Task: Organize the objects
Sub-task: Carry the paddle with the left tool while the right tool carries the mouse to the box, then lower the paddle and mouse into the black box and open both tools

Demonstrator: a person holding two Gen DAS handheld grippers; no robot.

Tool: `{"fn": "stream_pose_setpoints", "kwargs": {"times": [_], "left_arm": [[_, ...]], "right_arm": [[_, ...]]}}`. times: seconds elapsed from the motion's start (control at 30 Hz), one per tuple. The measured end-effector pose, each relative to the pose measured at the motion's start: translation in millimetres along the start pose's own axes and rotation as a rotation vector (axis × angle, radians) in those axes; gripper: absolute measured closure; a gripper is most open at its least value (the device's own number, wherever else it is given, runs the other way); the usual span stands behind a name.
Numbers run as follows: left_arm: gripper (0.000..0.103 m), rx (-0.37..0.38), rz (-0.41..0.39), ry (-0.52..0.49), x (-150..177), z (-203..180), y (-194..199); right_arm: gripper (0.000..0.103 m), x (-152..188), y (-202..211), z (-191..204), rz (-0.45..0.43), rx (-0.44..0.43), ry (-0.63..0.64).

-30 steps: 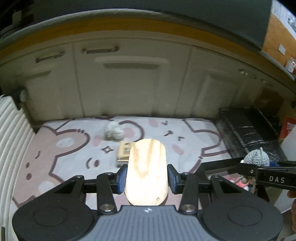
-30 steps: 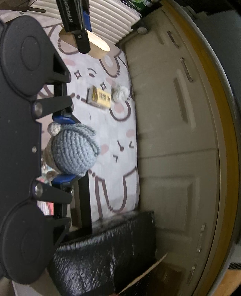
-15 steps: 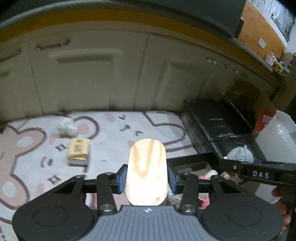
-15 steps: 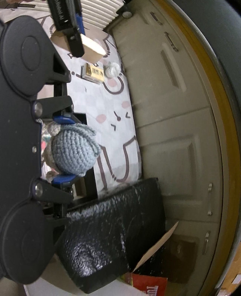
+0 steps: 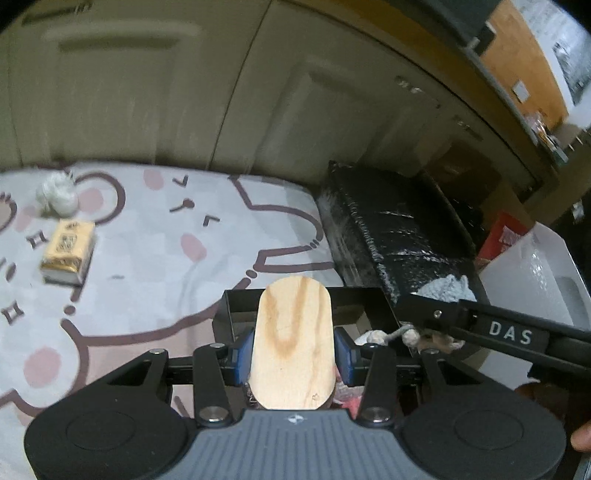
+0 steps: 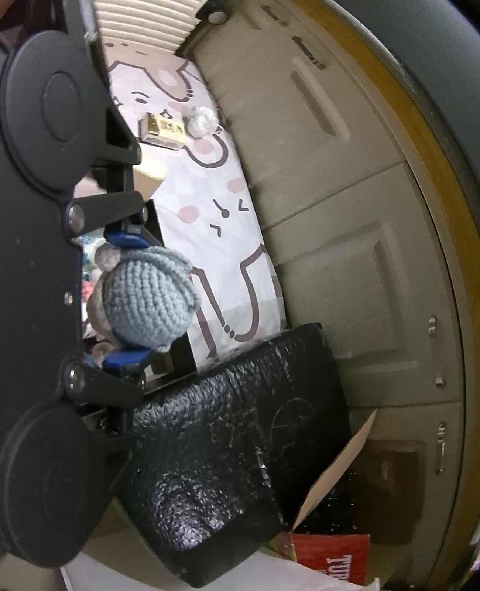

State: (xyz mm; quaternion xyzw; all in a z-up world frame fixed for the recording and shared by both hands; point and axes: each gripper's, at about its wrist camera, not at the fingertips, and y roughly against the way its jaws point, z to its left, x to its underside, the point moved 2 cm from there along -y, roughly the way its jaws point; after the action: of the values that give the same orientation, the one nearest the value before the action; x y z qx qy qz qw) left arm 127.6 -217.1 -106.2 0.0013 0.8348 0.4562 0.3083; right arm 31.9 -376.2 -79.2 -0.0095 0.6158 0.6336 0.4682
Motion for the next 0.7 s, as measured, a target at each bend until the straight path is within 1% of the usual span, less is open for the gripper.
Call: {"fn": "stream_pose_setpoints", "kwargs": {"times": [0.17,0.27,0.3,0.33,0.4,0.7], "left_arm": [[0.058,-0.011,0.006,0.079,0,5,-16],[0.059,-0.026,0.010,0.088,0,6,-23],[0.056,-0.037,0.016,0.086,1,6,-26],[0.050,-0.044,0.023,0.081,1,7,-28],[0.044,-0.072,0.039,0.058,0,7,-30],[0.043,-0.162,0.080,-0.074,-1,10,-27]], "right_arm": [[0.050,-2,-14,-1,0.022,-0.008,-0.018],[0.050,-3,-22,-1,0.035,-0.012,-0.022],[0.050,-3,-24,0,0.038,-0.014,-0.023],[0.050,-4,-26,0,0.041,-0.015,-0.025],[0.050,-5,-29,1,0.046,-0.018,-0.031],[0.049,-5,-43,8,0.078,-0.040,-0.045]]}}
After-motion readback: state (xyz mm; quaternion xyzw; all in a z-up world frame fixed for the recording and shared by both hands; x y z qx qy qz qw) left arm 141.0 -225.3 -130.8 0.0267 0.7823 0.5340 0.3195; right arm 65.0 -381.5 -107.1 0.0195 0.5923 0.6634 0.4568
